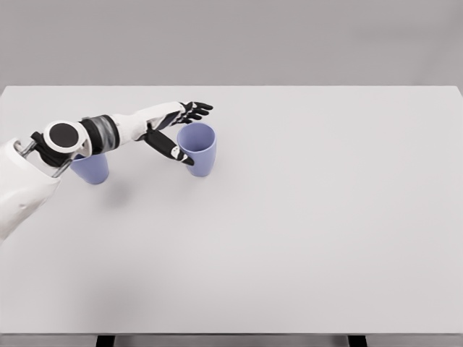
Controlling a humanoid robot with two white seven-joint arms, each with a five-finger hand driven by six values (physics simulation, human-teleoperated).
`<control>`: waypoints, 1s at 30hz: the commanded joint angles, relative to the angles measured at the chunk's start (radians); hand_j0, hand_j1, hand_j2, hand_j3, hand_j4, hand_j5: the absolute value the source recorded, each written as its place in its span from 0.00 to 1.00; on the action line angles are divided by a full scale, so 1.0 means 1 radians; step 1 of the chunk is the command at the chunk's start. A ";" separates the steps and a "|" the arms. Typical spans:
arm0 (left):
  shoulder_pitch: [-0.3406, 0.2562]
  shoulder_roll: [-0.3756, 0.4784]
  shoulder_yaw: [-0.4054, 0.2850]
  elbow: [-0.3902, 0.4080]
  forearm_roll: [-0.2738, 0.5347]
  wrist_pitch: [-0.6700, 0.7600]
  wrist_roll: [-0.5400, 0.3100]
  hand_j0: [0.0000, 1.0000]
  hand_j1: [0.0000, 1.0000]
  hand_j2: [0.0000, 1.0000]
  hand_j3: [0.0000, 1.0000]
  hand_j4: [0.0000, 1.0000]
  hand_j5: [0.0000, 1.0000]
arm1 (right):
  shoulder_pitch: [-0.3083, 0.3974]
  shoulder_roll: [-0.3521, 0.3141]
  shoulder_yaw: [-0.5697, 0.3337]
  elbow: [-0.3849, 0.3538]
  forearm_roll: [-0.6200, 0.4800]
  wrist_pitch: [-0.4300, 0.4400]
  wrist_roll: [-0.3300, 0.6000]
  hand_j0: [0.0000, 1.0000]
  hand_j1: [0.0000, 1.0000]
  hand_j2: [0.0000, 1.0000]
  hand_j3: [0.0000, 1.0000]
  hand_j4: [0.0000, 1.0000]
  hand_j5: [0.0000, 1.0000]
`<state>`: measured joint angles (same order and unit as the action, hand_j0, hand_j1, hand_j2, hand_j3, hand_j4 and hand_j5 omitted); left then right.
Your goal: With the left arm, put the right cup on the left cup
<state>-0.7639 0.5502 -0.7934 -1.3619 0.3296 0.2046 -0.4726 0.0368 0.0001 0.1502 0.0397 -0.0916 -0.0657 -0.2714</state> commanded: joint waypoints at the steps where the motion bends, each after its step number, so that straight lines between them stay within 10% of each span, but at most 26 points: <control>1: 0.000 -0.004 0.000 0.001 0.003 -0.001 0.000 1.00 1.00 1.00 1.00 1.00 1.00 | 0.000 0.000 0.000 0.000 0.000 0.000 0.000 1.00 1.00 1.00 1.00 1.00 1.00; 30: 0.000 -0.041 0.000 0.081 0.003 -0.001 0.000 1.00 1.00 1.00 1.00 1.00 1.00 | 0.000 0.000 0.000 0.000 0.000 0.000 0.000 1.00 1.00 1.00 1.00 1.00 1.00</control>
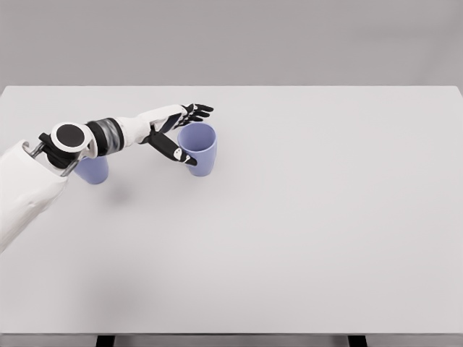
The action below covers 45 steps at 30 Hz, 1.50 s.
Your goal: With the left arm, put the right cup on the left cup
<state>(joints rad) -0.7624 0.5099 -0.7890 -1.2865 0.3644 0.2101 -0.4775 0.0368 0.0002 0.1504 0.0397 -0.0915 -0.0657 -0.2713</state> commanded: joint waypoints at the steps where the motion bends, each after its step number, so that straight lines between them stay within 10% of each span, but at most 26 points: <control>1: 0.000 -0.002 -0.004 0.006 -0.032 -0.006 0.005 1.00 1.00 1.00 1.00 1.00 1.00 | 0.000 0.000 0.000 0.000 -0.001 0.000 0.000 1.00 1.00 1.00 1.00 1.00 1.00; 27: 0.000 0.007 0.007 -0.024 -0.019 -0.005 0.003 0.65 0.65 0.65 0.65 0.65 0.65 | 0.000 0.000 0.000 0.000 -0.001 0.001 0.000 1.00 1.00 1.00 1.00 1.00 1.00; 45: -0.003 0.174 0.027 -0.237 0.064 -0.006 0.003 0.56 0.56 0.56 0.56 0.56 0.56 | 0.000 0.000 0.000 0.000 -0.001 0.000 0.000 1.00 1.00 1.00 1.00 1.00 1.00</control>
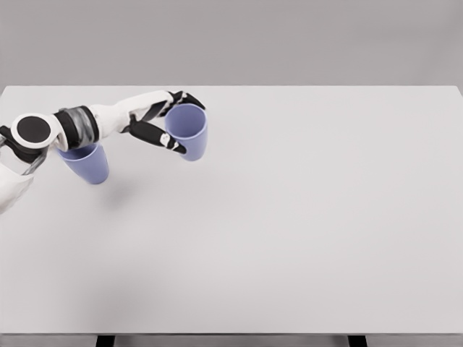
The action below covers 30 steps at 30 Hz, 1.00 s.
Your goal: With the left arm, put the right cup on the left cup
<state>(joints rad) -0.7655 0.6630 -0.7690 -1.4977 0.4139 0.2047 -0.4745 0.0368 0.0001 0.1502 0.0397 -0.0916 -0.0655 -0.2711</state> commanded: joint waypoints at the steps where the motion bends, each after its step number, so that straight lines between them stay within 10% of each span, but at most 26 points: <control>1: 0.000 0.036 0.007 -0.032 0.023 -0.001 0.001 0.56 0.56 0.56 0.56 0.56 0.56 | 0.000 0.000 0.000 0.000 0.000 0.000 0.001 1.00 1.00 1.00 1.00 1.00 1.00; 30: 0.003 0.379 0.083 -0.174 0.181 -0.001 -0.009 0.56 0.56 0.56 0.56 0.56 0.56 | 0.000 0.000 0.000 0.000 0.000 0.001 0.000 1.00 1.00 1.00 1.00 1.00 1.00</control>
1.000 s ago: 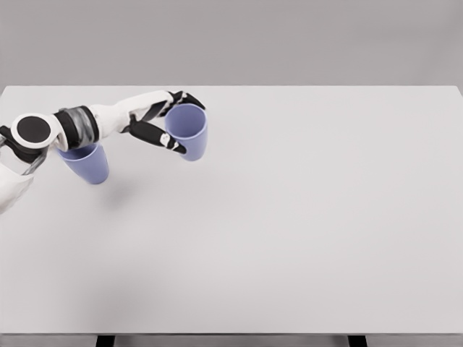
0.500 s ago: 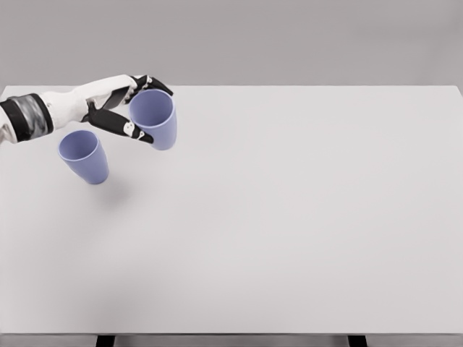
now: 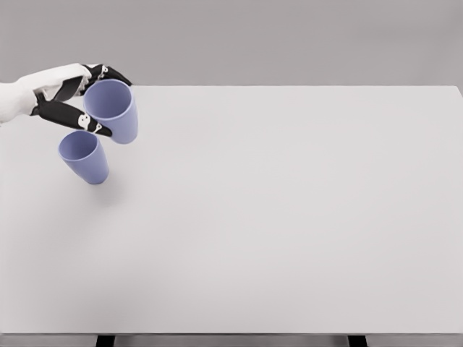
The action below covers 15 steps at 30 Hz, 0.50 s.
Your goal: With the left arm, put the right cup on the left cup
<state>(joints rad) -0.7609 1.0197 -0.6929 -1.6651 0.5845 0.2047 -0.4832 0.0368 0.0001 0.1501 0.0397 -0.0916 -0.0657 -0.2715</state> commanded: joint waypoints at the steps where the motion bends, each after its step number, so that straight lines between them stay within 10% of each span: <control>1: 0.000 0.033 0.007 -0.007 0.012 -0.001 0.000 0.56 0.56 0.56 0.56 0.56 0.56 | 0.000 0.000 0.000 0.000 0.000 0.000 0.000 1.00 1.00 1.00 1.00 1.00 1.00; 15: 0.008 0.100 0.016 0.044 0.044 -0.001 0.000 0.56 0.56 0.56 0.56 0.56 0.56 | 0.000 0.000 0.000 0.000 0.000 0.001 0.000 1.00 1.00 1.00 1.00 1.00 1.00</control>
<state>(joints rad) -0.7455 1.1164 -0.6779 -1.6325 0.6249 0.2049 -0.4837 0.0368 0.0002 0.1503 0.0397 -0.0914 -0.0655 -0.2714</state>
